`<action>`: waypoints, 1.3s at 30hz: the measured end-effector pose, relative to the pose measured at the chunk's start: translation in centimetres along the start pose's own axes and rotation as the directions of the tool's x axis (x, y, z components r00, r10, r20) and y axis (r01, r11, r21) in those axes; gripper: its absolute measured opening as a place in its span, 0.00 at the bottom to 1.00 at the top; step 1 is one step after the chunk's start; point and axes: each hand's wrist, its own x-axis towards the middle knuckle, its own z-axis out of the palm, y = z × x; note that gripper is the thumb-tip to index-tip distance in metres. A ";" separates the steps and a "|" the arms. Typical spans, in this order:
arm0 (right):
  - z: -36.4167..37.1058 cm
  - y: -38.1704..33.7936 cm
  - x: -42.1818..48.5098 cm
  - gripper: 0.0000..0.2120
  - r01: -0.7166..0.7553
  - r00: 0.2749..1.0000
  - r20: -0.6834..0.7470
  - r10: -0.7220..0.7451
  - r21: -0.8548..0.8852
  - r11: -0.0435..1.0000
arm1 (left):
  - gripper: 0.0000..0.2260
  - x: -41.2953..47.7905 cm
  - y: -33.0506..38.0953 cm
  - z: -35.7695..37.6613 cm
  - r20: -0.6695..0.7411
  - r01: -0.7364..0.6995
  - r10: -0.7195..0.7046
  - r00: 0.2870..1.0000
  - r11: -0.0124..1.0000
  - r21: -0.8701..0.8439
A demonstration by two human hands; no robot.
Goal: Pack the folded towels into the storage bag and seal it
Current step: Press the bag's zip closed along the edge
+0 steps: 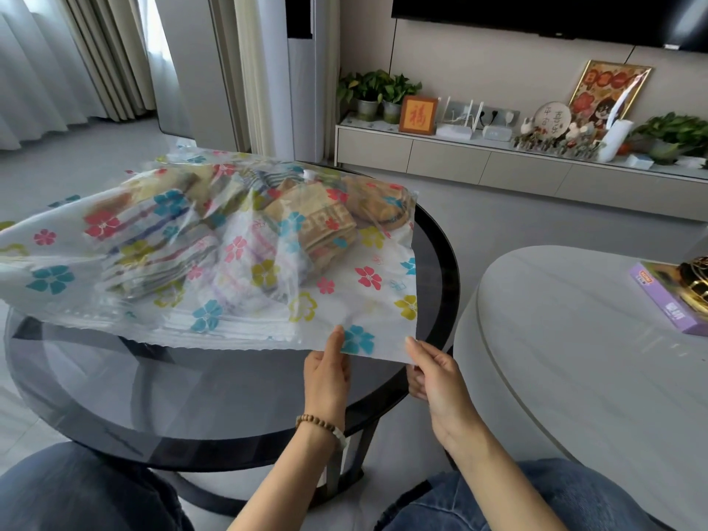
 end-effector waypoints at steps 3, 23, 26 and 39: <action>1.4 0.9 -0.2 0.14 -0.004 0.991 -0.131 0.014 0.081 0.997 | 0.21 0.4 0.0 -0.1 0.002 0.049 -0.049 0.999 0.999 0.008; 5.3 2.1 0.4 0.15 -0.031 0.956 -0.270 0.114 0.294 0.955 | 0.20 3.1 2.3 -3.9 -0.065 0.061 -0.061 0.996 0.998 0.000; 7.4 2.6 0.8 0.12 -0.033 0.945 -0.297 0.135 0.325 0.945 | 0.20 3.2 2.2 -4.1 -0.068 0.062 -0.060 0.996 0.998 0.025; 10.6 0.8 1.8 0.04 -0.005 0.987 -0.158 0.038 0.206 0.978 | 0.21 4.4 3.7 -5.8 -0.071 0.047 -0.045 0.996 0.999 0.024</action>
